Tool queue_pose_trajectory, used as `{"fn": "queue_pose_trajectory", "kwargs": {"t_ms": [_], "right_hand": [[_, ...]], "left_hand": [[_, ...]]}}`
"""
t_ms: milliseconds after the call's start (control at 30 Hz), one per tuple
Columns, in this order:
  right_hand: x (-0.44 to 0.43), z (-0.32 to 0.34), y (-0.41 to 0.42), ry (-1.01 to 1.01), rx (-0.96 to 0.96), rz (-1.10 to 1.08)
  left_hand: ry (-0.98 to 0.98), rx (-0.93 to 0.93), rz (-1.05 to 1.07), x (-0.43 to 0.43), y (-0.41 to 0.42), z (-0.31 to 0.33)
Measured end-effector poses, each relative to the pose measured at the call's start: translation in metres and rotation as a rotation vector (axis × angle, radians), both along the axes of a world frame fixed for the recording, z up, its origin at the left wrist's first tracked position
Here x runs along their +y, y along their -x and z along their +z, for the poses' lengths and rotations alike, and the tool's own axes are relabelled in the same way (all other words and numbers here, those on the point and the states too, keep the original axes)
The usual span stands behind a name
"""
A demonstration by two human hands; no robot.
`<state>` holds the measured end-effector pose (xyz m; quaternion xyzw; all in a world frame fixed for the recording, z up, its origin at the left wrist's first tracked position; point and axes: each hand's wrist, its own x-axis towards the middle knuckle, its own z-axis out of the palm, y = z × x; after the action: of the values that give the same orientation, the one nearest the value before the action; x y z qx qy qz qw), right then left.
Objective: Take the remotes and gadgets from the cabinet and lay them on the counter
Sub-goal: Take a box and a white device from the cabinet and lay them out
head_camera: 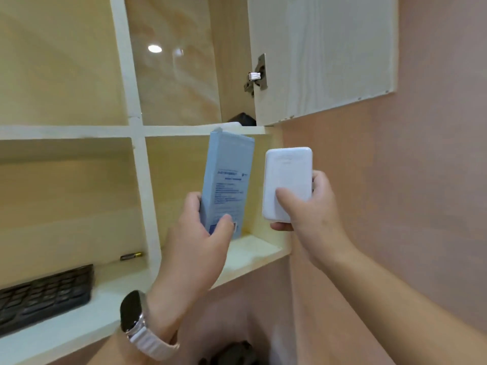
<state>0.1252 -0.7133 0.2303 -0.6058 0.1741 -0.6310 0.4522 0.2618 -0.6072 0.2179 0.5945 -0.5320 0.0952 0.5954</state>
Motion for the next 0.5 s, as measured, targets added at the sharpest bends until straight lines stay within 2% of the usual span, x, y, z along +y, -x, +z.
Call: {"fn": "queue_pose_trajectory", "kwargs": {"t_ms": [133, 267, 500], "right_hand": [[0.029, -0.035, -0.002, -0.101, -0.014, -0.078], [0.063, -0.071, 0.0, -0.145, 0.033, -0.21], [0.116, -0.108, 0.027, -0.225, 0.221, -0.454]], "left_hand": [[-0.056, 0.18, -0.229, 0.012, -0.018, -0.029], [-0.1, 0.246, -0.399, 0.022, -0.027, -0.062], [-0.236, 0.421, -0.693, 0.03, -0.01, -0.107]]}}
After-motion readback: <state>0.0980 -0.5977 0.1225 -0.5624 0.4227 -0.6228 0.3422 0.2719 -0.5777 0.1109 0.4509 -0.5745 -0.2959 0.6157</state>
